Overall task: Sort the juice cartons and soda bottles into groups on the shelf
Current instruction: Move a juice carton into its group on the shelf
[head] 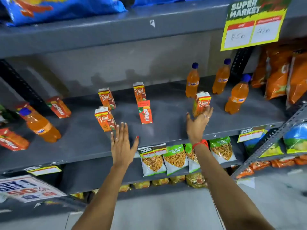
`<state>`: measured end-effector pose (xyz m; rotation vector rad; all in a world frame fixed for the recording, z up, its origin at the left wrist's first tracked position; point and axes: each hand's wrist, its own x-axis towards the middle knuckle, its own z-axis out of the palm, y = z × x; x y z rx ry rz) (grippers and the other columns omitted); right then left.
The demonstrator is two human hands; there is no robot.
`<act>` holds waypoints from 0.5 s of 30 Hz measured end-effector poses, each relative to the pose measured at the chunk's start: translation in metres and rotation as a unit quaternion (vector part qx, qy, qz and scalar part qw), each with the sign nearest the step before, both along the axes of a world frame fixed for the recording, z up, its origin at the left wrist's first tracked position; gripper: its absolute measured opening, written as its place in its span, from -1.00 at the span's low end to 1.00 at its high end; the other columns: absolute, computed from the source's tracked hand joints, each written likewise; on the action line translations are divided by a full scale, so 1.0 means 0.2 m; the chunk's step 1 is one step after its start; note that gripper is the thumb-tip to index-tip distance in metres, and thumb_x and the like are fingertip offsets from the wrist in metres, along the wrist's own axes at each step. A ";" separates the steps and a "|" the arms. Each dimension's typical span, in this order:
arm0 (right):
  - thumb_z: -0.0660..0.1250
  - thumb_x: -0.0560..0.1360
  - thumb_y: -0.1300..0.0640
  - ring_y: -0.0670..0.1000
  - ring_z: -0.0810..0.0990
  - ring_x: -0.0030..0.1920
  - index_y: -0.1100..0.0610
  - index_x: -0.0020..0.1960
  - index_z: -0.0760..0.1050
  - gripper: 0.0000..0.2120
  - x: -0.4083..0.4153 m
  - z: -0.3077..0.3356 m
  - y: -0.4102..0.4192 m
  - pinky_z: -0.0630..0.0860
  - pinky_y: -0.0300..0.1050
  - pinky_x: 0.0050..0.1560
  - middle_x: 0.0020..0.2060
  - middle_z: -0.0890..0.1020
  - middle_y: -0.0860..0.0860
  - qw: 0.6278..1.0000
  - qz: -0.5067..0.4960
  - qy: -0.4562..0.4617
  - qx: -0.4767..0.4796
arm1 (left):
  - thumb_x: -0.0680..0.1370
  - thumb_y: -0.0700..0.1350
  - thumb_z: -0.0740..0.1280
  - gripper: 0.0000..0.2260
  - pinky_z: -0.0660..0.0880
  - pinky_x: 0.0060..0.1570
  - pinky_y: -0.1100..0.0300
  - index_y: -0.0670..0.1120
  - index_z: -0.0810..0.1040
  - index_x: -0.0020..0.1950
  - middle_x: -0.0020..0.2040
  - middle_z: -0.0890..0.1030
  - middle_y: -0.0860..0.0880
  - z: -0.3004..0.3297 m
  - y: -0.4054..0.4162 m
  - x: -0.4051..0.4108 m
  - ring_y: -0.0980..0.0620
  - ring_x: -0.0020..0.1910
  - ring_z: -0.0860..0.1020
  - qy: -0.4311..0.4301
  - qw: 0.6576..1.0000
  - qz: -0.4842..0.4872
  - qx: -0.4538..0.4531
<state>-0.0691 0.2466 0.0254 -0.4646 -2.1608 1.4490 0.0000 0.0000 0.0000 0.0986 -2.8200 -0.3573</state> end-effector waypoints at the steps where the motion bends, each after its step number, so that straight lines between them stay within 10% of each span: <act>1: 0.37 0.44 0.22 0.26 0.06 0.48 0.36 0.46 -0.03 -0.22 -0.03 0.00 0.01 0.03 -0.11 0.42 0.48 0.00 0.30 1.000 -0.017 -0.005 -0.015 | 0.50 0.22 -0.05 -0.36 0.01 0.45 -0.06 -0.17 0.13 0.44 0.47 0.25 -0.16 0.00 0.00 0.00 -0.10 0.47 0.15 -0.008 1.000 0.002 -0.015; 10: 0.41 0.36 0.27 0.26 0.44 0.24 0.28 0.30 0.28 -0.43 -0.15 0.00 0.05 0.34 0.05 0.25 0.23 0.47 0.24 0.994 -0.102 -0.012 -0.020 | 0.50 0.15 -0.02 -0.43 0.23 0.37 -0.08 -0.17 0.34 0.36 0.37 0.42 -0.13 -0.05 0.00 -0.01 -0.13 0.39 0.33 0.005 0.999 0.006 -0.041; 15: 0.50 0.27 0.13 0.16 0.62 0.01 0.13 0.08 0.35 -0.53 -0.08 0.02 -0.08 0.43 -0.15 -0.01 0.01 0.64 0.14 0.999 0.010 -0.031 -0.040 | 0.51 0.17 -0.04 -0.43 0.18 0.40 -0.04 -0.13 0.32 0.38 0.41 0.38 -0.10 -0.05 0.00 -0.01 -0.10 0.41 0.29 -0.003 0.999 0.010 -0.044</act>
